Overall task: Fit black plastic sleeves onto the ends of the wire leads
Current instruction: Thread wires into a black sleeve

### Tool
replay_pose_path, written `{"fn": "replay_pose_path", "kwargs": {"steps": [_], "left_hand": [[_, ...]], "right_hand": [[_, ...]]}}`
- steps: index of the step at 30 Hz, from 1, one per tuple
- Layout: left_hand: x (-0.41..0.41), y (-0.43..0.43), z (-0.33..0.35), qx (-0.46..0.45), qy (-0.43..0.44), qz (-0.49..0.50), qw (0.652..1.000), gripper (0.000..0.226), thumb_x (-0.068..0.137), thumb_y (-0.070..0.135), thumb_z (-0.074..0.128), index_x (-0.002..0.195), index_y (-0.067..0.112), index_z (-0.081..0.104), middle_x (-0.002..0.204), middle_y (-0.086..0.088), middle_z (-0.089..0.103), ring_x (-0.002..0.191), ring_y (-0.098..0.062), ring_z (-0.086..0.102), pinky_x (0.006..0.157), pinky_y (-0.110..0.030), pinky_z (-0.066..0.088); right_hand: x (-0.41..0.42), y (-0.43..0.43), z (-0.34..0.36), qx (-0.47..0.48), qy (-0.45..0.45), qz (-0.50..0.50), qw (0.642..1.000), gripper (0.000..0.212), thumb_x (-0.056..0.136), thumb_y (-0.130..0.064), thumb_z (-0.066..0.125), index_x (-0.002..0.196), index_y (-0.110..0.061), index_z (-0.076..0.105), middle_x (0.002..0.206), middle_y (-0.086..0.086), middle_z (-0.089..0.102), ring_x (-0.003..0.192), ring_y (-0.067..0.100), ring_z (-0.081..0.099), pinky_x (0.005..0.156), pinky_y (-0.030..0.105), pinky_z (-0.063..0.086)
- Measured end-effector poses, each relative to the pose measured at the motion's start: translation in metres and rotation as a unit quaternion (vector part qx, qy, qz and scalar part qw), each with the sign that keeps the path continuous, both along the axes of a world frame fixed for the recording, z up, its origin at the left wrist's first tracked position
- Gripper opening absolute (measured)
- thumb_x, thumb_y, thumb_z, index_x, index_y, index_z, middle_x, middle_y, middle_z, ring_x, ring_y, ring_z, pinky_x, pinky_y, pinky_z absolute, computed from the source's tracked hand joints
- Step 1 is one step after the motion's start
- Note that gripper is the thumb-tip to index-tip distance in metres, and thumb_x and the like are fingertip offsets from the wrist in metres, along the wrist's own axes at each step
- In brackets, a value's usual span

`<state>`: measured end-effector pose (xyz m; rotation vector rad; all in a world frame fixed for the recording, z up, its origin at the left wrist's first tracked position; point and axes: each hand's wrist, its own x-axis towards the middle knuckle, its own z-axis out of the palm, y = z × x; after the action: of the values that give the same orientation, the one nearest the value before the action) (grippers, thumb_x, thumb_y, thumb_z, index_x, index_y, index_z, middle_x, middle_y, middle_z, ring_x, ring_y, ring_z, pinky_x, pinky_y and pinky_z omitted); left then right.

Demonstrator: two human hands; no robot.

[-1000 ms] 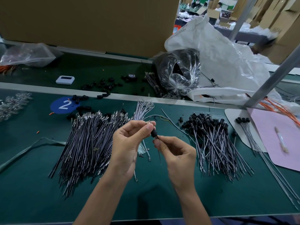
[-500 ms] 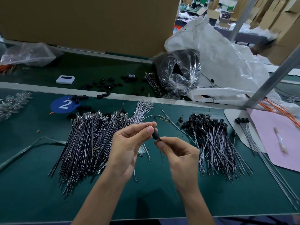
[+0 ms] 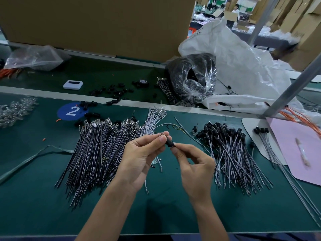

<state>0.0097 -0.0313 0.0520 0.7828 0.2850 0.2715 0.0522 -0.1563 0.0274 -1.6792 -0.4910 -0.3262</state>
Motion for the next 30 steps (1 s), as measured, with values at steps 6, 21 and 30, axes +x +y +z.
{"fn": "replay_pose_path", "kwargs": {"steps": [6,21,30], "left_hand": [[0.0006,0.0027,0.0019,0.018,-0.012,0.007,1.000,0.023,0.048,0.013,0.080,0.070,0.006,0.078,0.086,-0.009,0.076,0.077,-0.016,0.073,0.065,-0.017,0.055],[-0.0005,0.0035,0.0027,0.059,-0.034,0.020,0.997,0.020,0.052,0.013,0.081,0.071,0.009,0.077,0.086,-0.010,0.075,0.079,-0.017,0.073,0.075,-0.021,0.057],[-0.0029,0.0043,0.0019,0.086,-0.031,0.005,0.996,0.020,0.047,0.014,0.081,0.066,0.012,0.078,0.084,-0.009,0.076,0.080,-0.017,0.073,0.074,-0.020,0.056]], "right_hand": [[0.0062,-0.0061,0.0049,0.007,0.077,0.089,0.993,0.022,0.078,0.001,0.077,0.081,-0.021,0.077,0.077,-0.002,0.075,0.074,0.020,0.071,0.075,0.035,0.057],[0.0029,-0.0057,0.0079,-0.009,0.113,0.118,0.987,0.017,0.081,-0.008,0.075,0.084,-0.025,0.077,0.078,-0.002,0.076,0.076,0.017,0.072,0.076,0.037,0.058],[0.0011,-0.0044,0.0029,-0.008,0.087,0.114,0.990,0.018,0.082,-0.011,0.074,0.084,-0.028,0.076,0.077,-0.006,0.075,0.073,0.011,0.071,0.072,0.023,0.055]]}}
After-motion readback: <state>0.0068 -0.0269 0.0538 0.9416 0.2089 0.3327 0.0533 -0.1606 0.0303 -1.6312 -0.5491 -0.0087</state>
